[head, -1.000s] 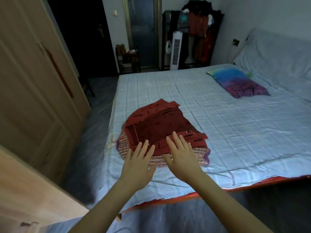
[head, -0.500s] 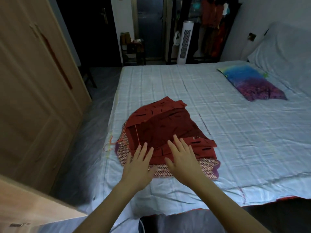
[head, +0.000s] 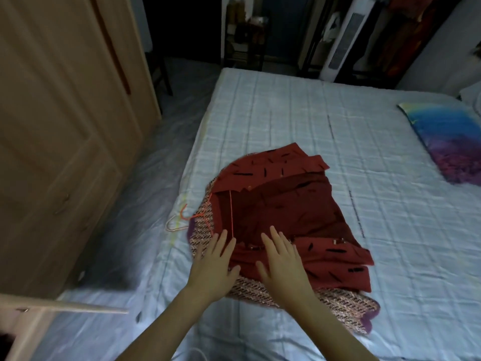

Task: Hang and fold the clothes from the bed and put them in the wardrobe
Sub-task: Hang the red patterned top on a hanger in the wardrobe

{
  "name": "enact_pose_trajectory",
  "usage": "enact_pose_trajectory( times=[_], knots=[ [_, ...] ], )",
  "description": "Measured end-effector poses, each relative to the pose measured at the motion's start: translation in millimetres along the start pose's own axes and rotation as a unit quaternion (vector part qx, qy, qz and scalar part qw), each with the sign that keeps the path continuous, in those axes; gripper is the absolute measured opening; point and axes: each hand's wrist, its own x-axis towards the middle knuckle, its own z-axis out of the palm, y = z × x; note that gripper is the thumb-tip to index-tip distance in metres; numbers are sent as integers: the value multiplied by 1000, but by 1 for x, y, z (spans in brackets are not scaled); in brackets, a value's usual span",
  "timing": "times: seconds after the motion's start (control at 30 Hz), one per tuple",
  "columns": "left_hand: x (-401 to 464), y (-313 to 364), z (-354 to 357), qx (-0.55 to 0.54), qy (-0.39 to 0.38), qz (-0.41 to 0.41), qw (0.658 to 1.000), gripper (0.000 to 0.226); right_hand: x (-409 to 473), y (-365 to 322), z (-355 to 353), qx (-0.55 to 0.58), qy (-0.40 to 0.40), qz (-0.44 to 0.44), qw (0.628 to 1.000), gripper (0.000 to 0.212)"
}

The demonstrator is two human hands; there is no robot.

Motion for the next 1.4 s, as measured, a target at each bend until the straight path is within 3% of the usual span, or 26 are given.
enact_pose_trajectory(
  times=[0.37,0.5,0.57,0.7,0.97,1.07,1.2,1.3,1.4],
  knots=[
    [51,-49,103,-29,-32,-97,994,48,81,18,138,-9,-99,-20,995,66],
    [69,-59,153,-14,-56,-128,990,61,118,18,195,14,-130,-33,991,60],
    [70,-62,182,-6,-77,-130,989,61,121,25,230,-16,-187,-22,982,57],
    [74,-67,221,-24,-80,-133,987,66,119,27,280,-69,-173,-45,981,45],
    [75,-68,234,-11,17,-124,992,66,120,34,287,-91,-80,-47,992,43],
    [84,-78,213,-62,49,-129,989,41,129,35,276,-39,-77,-66,994,26],
    [101,-102,178,-159,75,-236,956,23,142,37,268,-40,-103,-83,990,51],
    [125,-110,164,-101,131,-167,972,21,145,41,267,-45,-84,-95,991,53],
    [167,-122,158,3,146,-71,987,28,146,46,258,-33,-93,-105,989,37]
  ],
)
